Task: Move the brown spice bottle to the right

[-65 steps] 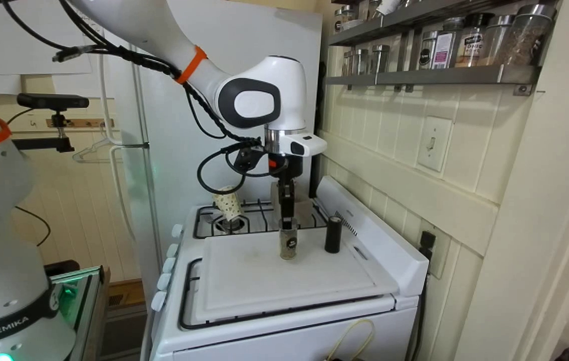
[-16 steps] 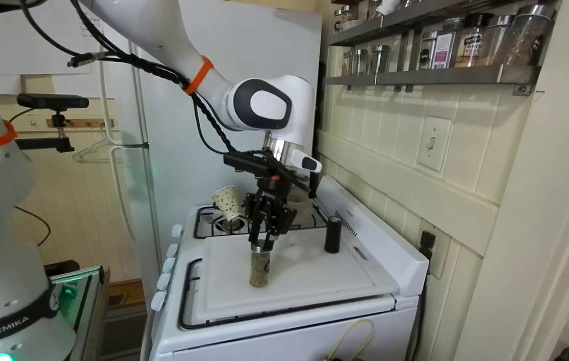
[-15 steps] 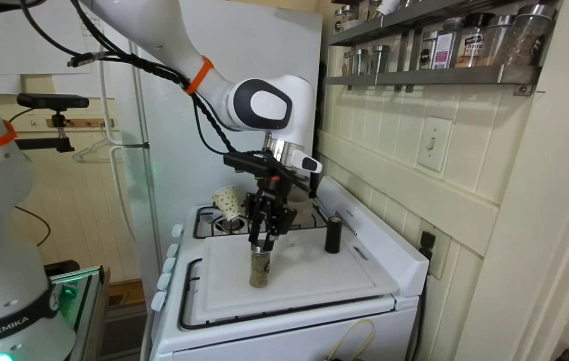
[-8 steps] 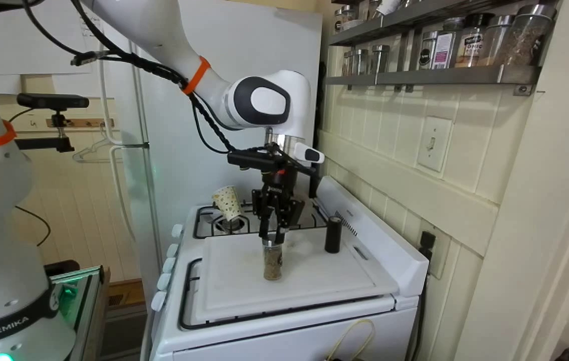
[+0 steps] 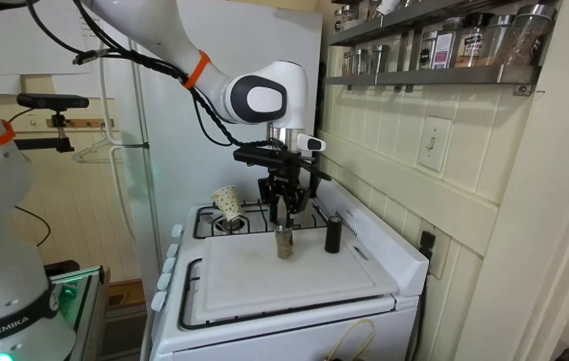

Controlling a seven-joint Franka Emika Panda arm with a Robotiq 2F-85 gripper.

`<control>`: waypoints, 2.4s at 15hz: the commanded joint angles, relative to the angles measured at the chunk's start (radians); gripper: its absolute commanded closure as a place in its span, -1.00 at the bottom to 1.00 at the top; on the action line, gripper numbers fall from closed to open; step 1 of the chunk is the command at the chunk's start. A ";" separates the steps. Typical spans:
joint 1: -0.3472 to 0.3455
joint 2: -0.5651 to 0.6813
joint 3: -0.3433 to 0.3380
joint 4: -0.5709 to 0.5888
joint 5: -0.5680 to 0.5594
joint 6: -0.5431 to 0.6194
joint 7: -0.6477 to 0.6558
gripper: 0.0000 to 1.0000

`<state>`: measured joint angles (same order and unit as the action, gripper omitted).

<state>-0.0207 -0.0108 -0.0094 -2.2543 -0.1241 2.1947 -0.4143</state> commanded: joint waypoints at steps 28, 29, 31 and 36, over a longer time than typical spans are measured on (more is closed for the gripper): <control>-0.022 0.110 -0.019 0.087 0.054 -0.097 -0.094 0.51; -0.021 0.111 -0.018 0.087 0.050 -0.097 -0.103 0.51; -0.020 0.113 -0.016 0.086 0.040 -0.097 -0.135 0.51; -0.021 0.112 -0.011 0.077 0.023 -0.087 -0.241 0.51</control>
<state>-0.0374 0.0764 -0.0254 -2.1794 -0.0771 2.1113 -0.5962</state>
